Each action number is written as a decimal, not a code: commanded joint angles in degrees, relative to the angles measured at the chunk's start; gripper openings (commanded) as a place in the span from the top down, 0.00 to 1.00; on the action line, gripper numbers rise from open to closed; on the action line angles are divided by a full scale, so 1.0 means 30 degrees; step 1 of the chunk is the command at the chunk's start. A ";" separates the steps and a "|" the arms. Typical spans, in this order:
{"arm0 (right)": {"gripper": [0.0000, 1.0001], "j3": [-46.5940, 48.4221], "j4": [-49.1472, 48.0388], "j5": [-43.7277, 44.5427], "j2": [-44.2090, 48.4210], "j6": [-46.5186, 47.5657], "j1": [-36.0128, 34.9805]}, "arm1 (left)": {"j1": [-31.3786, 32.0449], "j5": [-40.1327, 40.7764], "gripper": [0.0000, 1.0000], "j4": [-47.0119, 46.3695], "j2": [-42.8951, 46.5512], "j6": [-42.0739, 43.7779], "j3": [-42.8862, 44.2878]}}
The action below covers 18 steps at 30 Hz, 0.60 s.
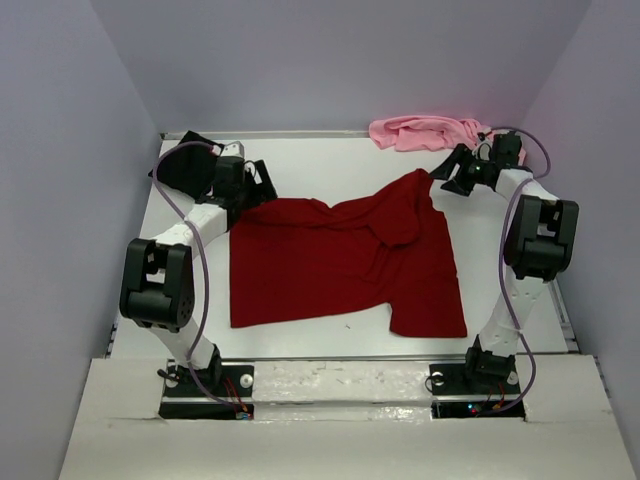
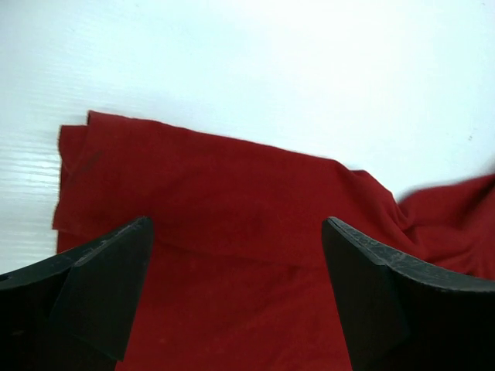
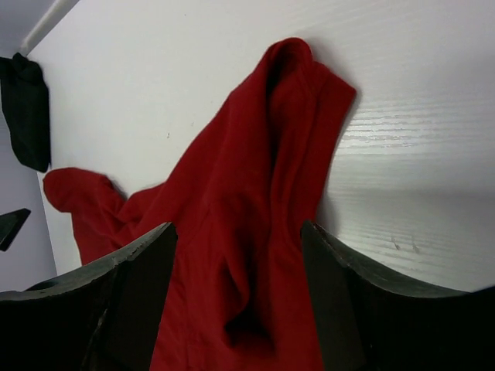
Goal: Fold and stack the t-shirts
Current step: Fold the tshirt
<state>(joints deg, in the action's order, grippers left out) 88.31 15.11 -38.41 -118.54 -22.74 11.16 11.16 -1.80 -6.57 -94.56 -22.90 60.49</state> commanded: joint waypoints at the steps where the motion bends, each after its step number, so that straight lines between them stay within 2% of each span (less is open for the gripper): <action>1: 0.29 -0.0228 -0.2046 -0.0730 -0.0183 -0.0328 -0.0087 | -0.0290 0.2182 0.01 0.0694 -0.0030 0.0776 0.1486; 8: 0.30 -0.0082 -0.2723 -0.0089 -0.1149 -0.0798 -0.0087 | -0.2632 0.1072 0.01 0.0668 -0.0852 0.0776 0.1431; 18: 0.31 0.1001 -0.2724 0.1026 -0.2204 -0.0857 -0.0087 | -0.3544 0.0983 0.01 0.0667 -0.1583 0.0893 0.1370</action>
<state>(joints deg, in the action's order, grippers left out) 88.44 9.58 -37.58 -124.99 -25.36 11.03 0.60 1.54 -3.97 -98.17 -21.04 63.81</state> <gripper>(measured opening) 0.690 0.989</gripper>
